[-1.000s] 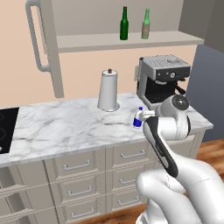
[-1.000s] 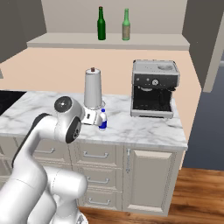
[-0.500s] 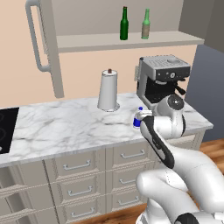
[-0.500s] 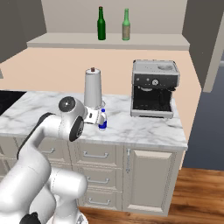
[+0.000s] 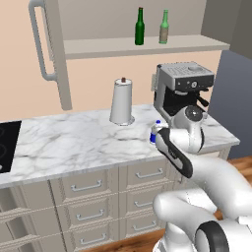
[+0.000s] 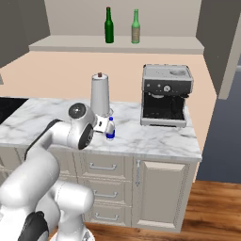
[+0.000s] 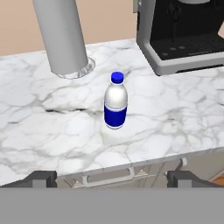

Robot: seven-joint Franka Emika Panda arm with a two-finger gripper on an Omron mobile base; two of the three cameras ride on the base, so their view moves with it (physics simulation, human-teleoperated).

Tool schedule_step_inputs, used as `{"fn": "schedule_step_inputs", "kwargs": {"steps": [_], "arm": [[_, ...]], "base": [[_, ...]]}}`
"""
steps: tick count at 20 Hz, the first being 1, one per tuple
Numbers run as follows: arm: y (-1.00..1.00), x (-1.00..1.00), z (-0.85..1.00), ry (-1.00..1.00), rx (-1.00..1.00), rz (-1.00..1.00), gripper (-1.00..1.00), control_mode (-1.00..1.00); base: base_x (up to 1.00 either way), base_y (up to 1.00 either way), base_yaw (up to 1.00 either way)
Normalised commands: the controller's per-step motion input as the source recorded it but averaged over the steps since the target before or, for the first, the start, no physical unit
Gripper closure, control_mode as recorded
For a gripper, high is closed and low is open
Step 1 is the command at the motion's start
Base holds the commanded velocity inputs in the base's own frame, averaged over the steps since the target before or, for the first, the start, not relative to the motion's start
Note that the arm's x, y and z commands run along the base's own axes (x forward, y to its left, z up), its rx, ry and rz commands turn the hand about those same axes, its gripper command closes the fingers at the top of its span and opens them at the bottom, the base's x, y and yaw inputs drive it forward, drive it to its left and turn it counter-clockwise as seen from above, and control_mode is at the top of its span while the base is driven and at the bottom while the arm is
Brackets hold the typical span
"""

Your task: Sort all alcoholic drinks to one cabinet, and non-alcoholic drinks to the other.

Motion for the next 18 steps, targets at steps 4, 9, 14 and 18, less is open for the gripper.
{"fn": "schedule_step_inputs", "kwargs": {"steps": [4, 9, 14, 18], "arm": [[0.0, 0.25, -0.13, 0.0, 0.0, 0.0, -1.0, -1.0], [0.0, 0.26, -0.11, 0.0, 0.0, -0.01, -1.0, -1.0], [-0.01, 0.22, -0.12, 0.0, 0.0, -0.01, -1.0, -1.0], [-0.02, 0.21, -0.11, 0.0, 0.0, -0.01, -1.0, -1.0]], "base": [[0.0, 0.0, 0.0], [0.0, 0.0, 0.0], [0.0, 0.0, 0.0], [0.0, 0.0, 0.0]]}}
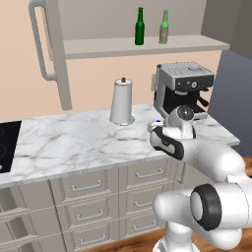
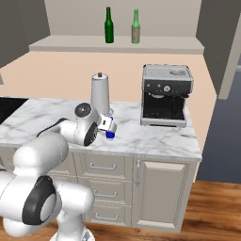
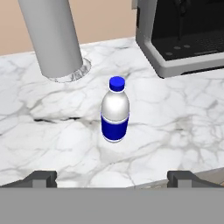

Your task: Sort all alcoholic drinks to one cabinet, and non-alcoholic drinks to the other.

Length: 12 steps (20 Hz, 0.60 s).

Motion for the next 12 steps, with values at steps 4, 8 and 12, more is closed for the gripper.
{"fn": "schedule_step_inputs", "kwargs": {"steps": [4, 8, 12], "arm": [[-0.03, 0.2, -0.12, 0.0, 0.0, -0.01, -1.0, -1.0], [-0.01, 0.17, -0.09, 0.0, 0.0, -0.01, -1.0, -1.0], [0.0, 0.15, -0.06, 0.0, 0.0, 0.0, -1.0, -1.0]], "base": [[0.0, 0.0, 0.0], [0.0, 0.0, 0.0], [0.0, 0.0, 0.0]]}}
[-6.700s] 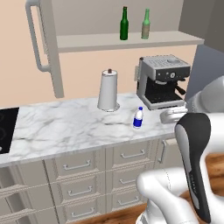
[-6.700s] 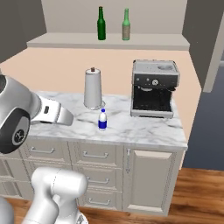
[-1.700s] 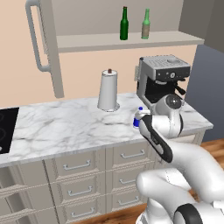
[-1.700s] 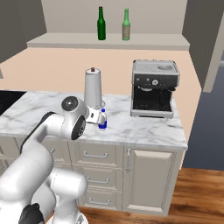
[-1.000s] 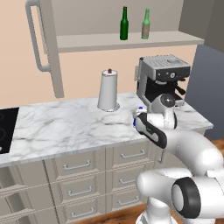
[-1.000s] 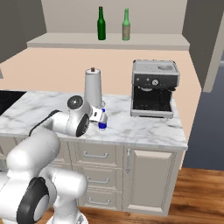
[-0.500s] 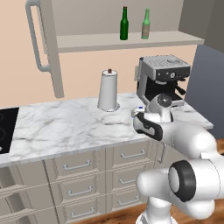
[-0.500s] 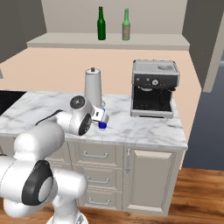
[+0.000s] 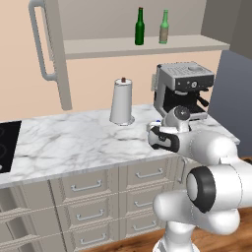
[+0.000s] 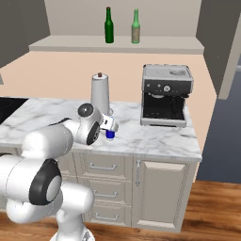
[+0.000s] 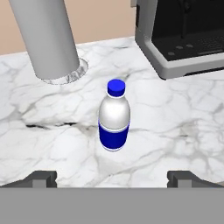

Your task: Sort all alcoholic drinks to one cabinet, and non-alcoholic drinks to the other.

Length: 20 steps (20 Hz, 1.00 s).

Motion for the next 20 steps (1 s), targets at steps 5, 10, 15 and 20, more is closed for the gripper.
{"fn": "schedule_step_inputs", "kwargs": {"steps": [5, 10, 15, 20], "arm": [[0.0, 0.14, -0.04, 0.0, 0.0, 0.0, -1.0, -1.0], [-0.02, 0.12, -0.08, 0.0, 0.0, 0.0, -1.0, -1.0], [-0.03, 0.14, -0.1, 0.01, 0.0, 0.0, -1.0, -1.0], [-0.02, 0.14, -0.08, 0.01, 0.0, 0.0, -1.0, -1.0]], "base": [[0.0, 0.0, 0.0], [0.0, 0.0, 0.0], [0.0, 0.0, 0.0], [0.0, 0.0, 0.0]]}}
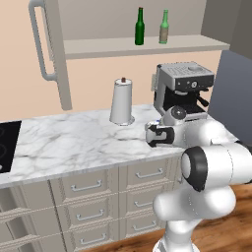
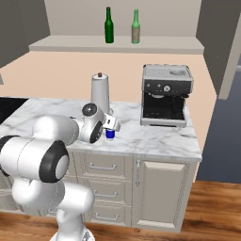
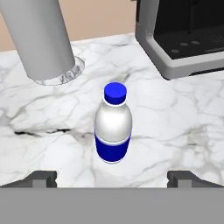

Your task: Sort all alcoholic drinks to one cabinet, and non-alcoholic drinks to the other.

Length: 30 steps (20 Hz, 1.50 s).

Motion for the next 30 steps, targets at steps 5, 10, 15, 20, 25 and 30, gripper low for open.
{"fn": "schedule_step_inputs", "kwargs": {"steps": [5, 10, 15, 20, 25, 30], "arm": [[-0.01, 0.15, -0.06, 0.02, 0.0, -0.01, -1.0, -1.0], [0.0, 0.14, -0.09, 0.02, 0.0, 0.0, -1.0, -1.0], [0.0, 0.13, -0.1, 0.02, 0.0, 0.0, -1.0, -1.0], [-0.02, 0.11, -0.09, 0.01, 0.0, -0.01, -1.0, -1.0], [-0.01, 0.11, -0.1, 0.0, 0.0, -0.01, -1.0, -1.0], [-0.01, 0.13, -0.1, 0.0, 0.0, -0.01, -1.0, -1.0]], "base": [[0.0, 0.0, 0.0], [0.0, 0.0, 0.0], [0.0, 0.0, 0.0], [0.0, 0.0, 0.0], [0.0, 0.0, 0.0], [0.0, 0.0, 0.0]]}}
